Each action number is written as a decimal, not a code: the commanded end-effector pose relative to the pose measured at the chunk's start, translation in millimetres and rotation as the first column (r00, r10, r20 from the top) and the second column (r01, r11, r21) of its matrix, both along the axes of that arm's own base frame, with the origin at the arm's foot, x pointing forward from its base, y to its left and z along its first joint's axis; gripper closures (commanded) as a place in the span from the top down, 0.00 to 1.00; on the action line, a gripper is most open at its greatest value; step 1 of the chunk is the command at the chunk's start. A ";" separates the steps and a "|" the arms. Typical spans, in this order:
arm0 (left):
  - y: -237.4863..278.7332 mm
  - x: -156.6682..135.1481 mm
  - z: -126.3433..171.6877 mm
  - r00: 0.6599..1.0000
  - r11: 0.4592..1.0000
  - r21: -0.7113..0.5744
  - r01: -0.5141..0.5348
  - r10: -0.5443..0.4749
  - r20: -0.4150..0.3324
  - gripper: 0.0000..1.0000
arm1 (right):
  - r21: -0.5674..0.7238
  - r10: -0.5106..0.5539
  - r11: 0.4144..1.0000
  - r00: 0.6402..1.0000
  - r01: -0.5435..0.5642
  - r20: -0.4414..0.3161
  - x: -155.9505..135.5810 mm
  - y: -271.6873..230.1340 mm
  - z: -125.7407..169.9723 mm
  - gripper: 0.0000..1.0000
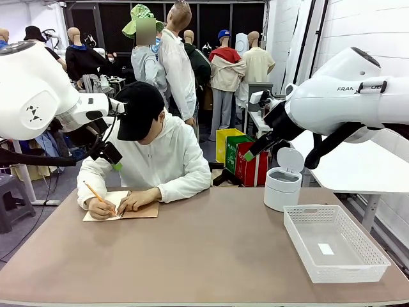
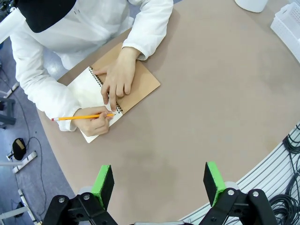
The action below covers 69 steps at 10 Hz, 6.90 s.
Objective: Sort the paper based on its condition.
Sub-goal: If a person hands you a paper, place it in the Organizing basket , and if it's crumpled, put it in the Trash can.
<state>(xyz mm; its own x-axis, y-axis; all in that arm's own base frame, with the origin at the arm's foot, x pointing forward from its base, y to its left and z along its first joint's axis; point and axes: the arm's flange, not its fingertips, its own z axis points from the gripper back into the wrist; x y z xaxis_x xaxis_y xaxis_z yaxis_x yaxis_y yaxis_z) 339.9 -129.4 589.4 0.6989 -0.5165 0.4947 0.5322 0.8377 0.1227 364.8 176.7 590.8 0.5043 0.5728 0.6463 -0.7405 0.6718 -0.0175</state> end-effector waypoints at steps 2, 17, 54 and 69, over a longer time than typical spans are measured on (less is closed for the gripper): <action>0.9 -0.2 0.9 1.000 1.000 0.001 0.003 -0.003 0.004 1.00 | 0.005 0.004 1.000 1.000 -0.004 -0.004 0.1 0.6 -0.5 1.00; 0.9 -0.2 0.9 1.000 1.000 0.001 0.003 -0.003 0.004 1.00 | 0.005 0.004 1.000 1.000 -0.004 -0.004 0.1 0.6 -0.5 1.00; 0.9 -0.2 0.9 1.000 1.000 0.001 0.003 -0.003 0.004 1.00 | 0.005 0.004 1.000 1.000 -0.004 -0.004 0.1 0.6 -0.5 1.00; 0.9 -0.2 0.9 1.000 1.000 0.001 0.003 -0.003 0.004 1.00 | 0.005 0.004 1.000 1.000 -0.004 -0.004 0.1 0.6 -0.5 1.00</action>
<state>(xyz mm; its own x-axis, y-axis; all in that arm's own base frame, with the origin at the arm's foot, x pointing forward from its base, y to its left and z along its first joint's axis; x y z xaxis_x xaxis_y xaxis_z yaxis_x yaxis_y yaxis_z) 339.9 -129.4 589.4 0.6989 -0.5165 0.4948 0.5322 0.8377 0.1227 364.8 176.8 590.8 0.5042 0.5729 0.6462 -0.7406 0.6717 -0.0177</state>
